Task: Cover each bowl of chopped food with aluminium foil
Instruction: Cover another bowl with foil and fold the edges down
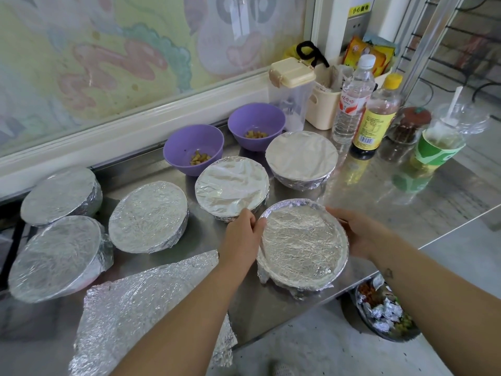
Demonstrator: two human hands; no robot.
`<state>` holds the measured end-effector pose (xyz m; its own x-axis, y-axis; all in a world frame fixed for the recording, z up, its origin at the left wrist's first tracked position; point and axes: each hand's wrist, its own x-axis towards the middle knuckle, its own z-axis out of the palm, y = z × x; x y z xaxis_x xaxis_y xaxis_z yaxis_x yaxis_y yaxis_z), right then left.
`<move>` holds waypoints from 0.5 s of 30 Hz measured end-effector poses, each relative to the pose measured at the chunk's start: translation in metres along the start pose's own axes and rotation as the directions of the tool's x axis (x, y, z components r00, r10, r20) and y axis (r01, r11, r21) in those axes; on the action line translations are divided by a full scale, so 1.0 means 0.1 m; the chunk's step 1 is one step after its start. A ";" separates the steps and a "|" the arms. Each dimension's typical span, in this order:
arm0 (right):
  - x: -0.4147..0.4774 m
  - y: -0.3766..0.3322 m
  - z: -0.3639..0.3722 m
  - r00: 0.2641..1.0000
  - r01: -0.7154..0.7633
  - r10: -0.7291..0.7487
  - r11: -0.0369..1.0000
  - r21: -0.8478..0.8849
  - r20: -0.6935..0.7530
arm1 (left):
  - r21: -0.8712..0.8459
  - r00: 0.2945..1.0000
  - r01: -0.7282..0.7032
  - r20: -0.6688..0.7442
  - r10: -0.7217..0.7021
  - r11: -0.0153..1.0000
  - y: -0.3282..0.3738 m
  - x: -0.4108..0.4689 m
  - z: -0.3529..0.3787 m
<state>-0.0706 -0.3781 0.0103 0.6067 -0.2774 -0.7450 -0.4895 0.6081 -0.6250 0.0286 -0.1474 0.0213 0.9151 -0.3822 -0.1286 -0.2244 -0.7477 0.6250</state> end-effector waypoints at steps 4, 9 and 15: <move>-0.07 0.09 0.05 0.869 0.340 -0.444 0.857 -0.388 -0.218 | 0.007 1.000 0.003 -0.021 -0.003 1.000 0.02 -0.03 0.00; -0.22 0.21 0.19 0.588 0.432 -0.803 0.411 -0.802 -0.095 | -0.007 0.999 0.015 -0.039 -0.016 1.000 0.04 -0.06 -0.01; -0.12 0.27 0.17 0.563 0.369 -0.824 0.311 -0.876 -0.056 | -0.048 0.999 0.015 -0.051 -0.017 0.999 0.04 -0.07 0.02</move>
<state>-0.0801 -0.3460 0.0066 0.7103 -0.6990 0.0826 -0.4771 -0.5644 -0.6737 0.0203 -0.1488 0.0233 0.9348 -0.3408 -0.0999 -0.1944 -0.7263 0.6593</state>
